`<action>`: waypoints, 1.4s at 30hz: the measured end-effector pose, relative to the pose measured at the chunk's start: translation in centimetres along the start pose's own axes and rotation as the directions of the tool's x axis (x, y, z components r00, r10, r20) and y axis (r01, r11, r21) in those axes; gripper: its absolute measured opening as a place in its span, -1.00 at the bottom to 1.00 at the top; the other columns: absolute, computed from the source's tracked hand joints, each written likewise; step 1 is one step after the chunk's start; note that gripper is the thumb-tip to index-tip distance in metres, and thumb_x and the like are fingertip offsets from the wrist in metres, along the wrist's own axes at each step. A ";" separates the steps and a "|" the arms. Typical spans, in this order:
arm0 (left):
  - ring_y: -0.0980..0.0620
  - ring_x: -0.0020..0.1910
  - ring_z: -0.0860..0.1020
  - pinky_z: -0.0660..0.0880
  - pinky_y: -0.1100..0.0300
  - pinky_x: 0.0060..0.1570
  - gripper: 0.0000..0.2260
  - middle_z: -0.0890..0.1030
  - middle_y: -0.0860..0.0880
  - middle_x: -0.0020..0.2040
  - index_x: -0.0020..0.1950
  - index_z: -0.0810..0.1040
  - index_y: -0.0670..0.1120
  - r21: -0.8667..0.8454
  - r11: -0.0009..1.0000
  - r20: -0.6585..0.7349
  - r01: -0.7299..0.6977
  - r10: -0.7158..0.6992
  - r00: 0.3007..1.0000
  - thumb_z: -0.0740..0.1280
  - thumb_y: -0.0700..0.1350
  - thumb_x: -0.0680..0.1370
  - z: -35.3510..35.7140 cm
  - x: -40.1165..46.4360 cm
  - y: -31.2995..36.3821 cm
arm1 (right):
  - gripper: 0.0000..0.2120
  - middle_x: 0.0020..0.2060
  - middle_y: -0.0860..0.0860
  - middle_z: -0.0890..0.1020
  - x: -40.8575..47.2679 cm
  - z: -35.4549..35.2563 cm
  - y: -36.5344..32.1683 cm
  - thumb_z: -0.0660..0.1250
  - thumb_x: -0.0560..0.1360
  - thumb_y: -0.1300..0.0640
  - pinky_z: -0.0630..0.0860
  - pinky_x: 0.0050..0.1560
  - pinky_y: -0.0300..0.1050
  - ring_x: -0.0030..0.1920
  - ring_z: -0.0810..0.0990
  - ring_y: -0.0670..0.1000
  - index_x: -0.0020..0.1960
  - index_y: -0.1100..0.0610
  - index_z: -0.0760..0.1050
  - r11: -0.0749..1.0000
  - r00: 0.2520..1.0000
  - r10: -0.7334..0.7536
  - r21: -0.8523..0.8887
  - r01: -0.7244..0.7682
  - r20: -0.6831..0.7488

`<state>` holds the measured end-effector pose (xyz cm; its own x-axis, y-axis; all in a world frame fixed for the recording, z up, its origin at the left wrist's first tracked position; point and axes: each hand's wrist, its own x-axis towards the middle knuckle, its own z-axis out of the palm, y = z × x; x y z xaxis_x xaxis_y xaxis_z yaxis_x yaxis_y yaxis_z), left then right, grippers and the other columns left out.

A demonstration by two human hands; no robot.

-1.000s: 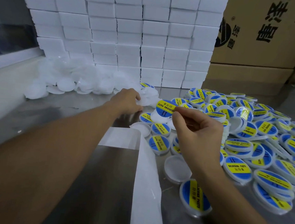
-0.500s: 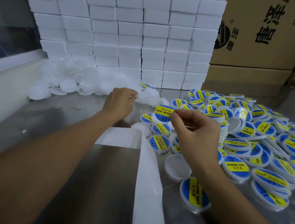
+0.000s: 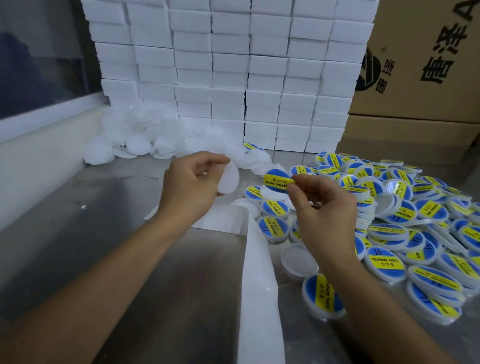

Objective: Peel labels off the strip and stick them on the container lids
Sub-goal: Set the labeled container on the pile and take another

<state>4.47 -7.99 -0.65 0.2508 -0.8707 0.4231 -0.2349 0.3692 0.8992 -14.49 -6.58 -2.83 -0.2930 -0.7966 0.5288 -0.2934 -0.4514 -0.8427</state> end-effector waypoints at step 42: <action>-0.09 -0.15 0.70 0.64 0.16 -0.19 -0.85 0.71 -0.20 -0.13 0.02 0.58 -0.28 -0.635 0.647 0.177 0.423 -0.411 0.894 0.37 -0.37 0.46 -0.4 -4.8 -1.0 | -0.98 -0.34 -0.05 0.69 -1.0 0.3 -2.7 0.45 0.46 0.16 0.55 -0.28 -0.27 -0.36 0.60 -0.14 -0.12 0.09 0.67 0.903 0.903 0.269 0.239 -0.358 0.335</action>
<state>3.86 -4.05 -3.57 0.1546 -0.9879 -0.0107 0.5503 0.0771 0.8314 -13.18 -4.73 -1.12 -0.0382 -0.9756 0.2162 0.0576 -0.2182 -0.9742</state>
